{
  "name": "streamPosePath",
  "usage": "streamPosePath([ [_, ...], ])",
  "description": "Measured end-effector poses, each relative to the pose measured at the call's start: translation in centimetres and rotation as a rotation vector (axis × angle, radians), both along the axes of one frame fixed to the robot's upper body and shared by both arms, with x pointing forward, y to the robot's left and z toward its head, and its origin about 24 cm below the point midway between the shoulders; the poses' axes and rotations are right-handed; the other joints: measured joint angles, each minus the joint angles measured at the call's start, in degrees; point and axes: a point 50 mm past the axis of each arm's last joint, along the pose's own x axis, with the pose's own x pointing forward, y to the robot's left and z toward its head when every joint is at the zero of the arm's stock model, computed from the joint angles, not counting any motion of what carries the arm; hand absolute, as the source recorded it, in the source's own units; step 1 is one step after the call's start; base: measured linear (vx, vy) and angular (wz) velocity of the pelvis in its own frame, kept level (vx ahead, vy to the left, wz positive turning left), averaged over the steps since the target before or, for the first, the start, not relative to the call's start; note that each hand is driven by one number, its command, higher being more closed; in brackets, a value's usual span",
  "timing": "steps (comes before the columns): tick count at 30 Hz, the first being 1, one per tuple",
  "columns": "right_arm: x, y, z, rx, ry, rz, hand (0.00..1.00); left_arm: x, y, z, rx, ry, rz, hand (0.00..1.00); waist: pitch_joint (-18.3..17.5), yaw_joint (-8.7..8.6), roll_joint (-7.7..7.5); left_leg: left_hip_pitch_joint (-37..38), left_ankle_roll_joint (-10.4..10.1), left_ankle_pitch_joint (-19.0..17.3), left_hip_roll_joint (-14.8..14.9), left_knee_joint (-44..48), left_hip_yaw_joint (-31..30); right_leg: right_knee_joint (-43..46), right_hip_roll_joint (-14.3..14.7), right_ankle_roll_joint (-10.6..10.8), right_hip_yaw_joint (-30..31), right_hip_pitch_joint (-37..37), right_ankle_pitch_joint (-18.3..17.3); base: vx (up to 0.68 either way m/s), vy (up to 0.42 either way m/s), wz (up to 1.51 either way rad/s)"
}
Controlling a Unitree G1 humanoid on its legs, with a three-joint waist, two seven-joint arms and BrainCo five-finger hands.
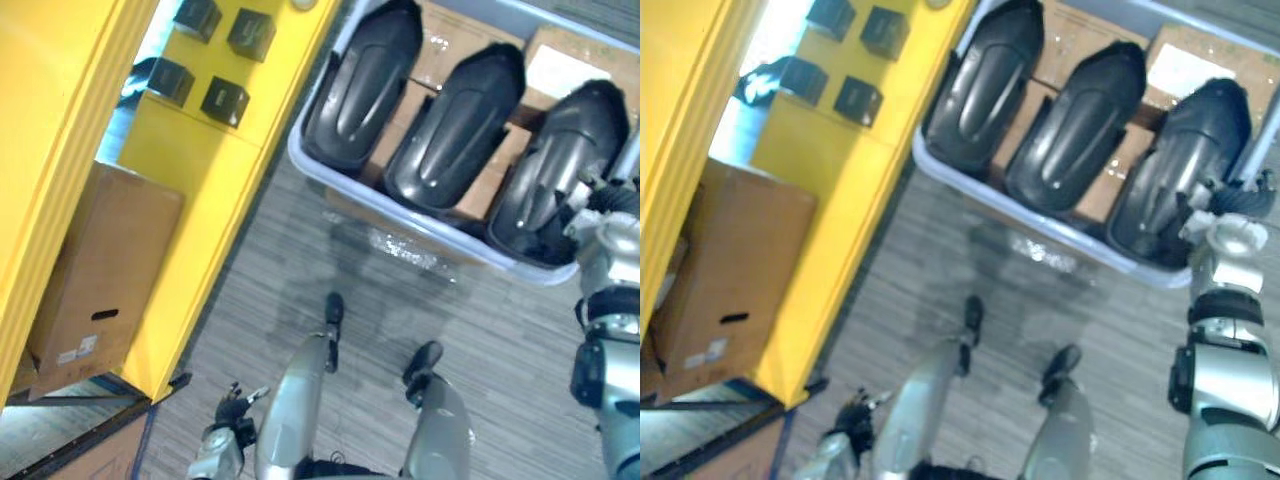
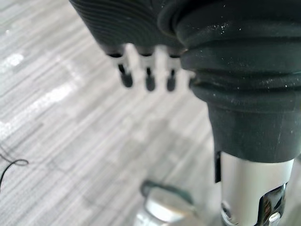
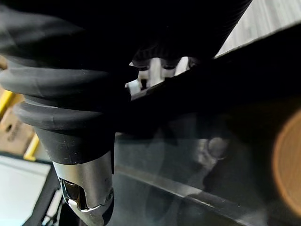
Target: Walk over and take plastic housings, then place them on the shelf
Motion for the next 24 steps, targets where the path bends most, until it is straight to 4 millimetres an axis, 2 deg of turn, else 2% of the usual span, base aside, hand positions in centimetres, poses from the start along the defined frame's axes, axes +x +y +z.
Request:
streamPosePath([
  [4,0.1,0.0,0.9,-0.049,0.020,0.010,0.00,0.2,-0.1,0.2,-0.005,-0.014,-0.005,0.00,0.0,0.00,0.02,-0.2,-0.1,0.2,-0.1,0.0,0.0,0.8,-0.3,0.1,0.2,-0.6,-0.7,0.00,0.000,0.00],
  [13,0.1,-0.2,-0.7,0.046,0.188,0.012,0.00,0.3,-0.2,0.2,-0.006,-0.026,-0.020,0.00,0.0,0.04,0.06,-0.5,-0.1,0.2,0.0,0.2,0.0,0.6,-0.2,0.1,0.1,-0.6,-0.7,0.00,0.000,0.00],
  [14,0.1,-0.3,-0.5,0.055,0.202,0.020,1.00,0.3,-0.2,0.2,-0.006,-0.028,-0.020,0.00,0.0,0.04,0.06,-0.5,-0.1,0.2,0.0,0.2,0.0,0.6,-0.1,0.1,0.1,-0.6,-0.7,0.00,0.000,0.00],
  [18,-0.3,-1.1,-0.4,0.059,0.271,0.045,1.00,0.3,-0.2,0.2,-0.007,-0.033,-0.023,0.00,0.0,0.13,0.07,-0.5,-0.1,0.2,0.0,0.0,-0.1,0.5,-0.1,0.1,0.0,-0.6,-0.7,0.00,0.000,0.00],
  [24,-1.4,-2.8,-0.7,-0.041,0.433,0.006,1.00,0.4,-0.4,0.3,-0.004,-0.036,-0.060,0.00,-0.3,0.25,0.66,-0.5,-0.1,0.2,-0.1,-0.2,-0.4,0.5,-0.1,0.1,-0.3,-0.5,-0.7,0.01,0.002,0.01],
])
